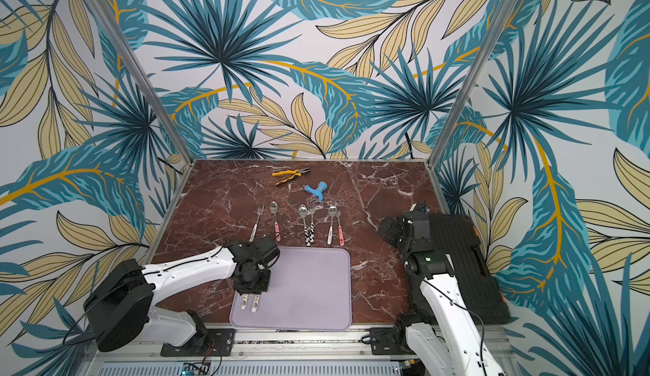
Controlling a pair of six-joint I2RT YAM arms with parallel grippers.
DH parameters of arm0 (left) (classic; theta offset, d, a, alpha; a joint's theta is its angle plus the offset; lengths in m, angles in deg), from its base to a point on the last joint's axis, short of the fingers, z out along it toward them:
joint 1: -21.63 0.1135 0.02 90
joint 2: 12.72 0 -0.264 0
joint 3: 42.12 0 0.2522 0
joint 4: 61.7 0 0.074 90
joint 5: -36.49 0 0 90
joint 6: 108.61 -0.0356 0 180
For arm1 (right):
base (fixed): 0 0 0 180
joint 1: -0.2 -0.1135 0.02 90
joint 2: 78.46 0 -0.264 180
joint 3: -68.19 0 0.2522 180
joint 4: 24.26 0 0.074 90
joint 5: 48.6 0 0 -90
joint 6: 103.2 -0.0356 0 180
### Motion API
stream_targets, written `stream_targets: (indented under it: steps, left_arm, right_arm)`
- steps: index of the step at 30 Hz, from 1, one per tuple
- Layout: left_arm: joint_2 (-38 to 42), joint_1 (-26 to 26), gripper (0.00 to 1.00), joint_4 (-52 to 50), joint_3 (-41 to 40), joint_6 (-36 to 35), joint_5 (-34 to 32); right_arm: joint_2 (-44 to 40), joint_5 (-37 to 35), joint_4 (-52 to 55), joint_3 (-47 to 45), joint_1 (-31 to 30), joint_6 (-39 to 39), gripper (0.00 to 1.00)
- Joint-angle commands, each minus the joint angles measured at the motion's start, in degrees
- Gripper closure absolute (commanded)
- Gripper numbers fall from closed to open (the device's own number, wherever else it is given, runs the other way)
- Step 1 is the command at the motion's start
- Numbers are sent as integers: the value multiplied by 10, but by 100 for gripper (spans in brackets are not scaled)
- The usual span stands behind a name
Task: Set the spoon and fork side by side
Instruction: Place the spoon on the tray.
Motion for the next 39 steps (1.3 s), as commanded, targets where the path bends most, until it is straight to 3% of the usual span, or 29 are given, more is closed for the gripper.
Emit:
stream_targets:
  steps: [1, 18, 39]
  left_arm:
    - [9, 8, 100, 3, -15, -7, -12]
    - [-12, 23, 100, 9, -23, -23, -23]
    - [10, 23, 70, -17, 2, -19, -26]
  right_arm:
    - [3, -9, 0, 2, 1, 7, 1]
    - [3, -8, 0, 2, 1, 7, 0]
    - [2, -9, 0, 2, 1, 6, 1]
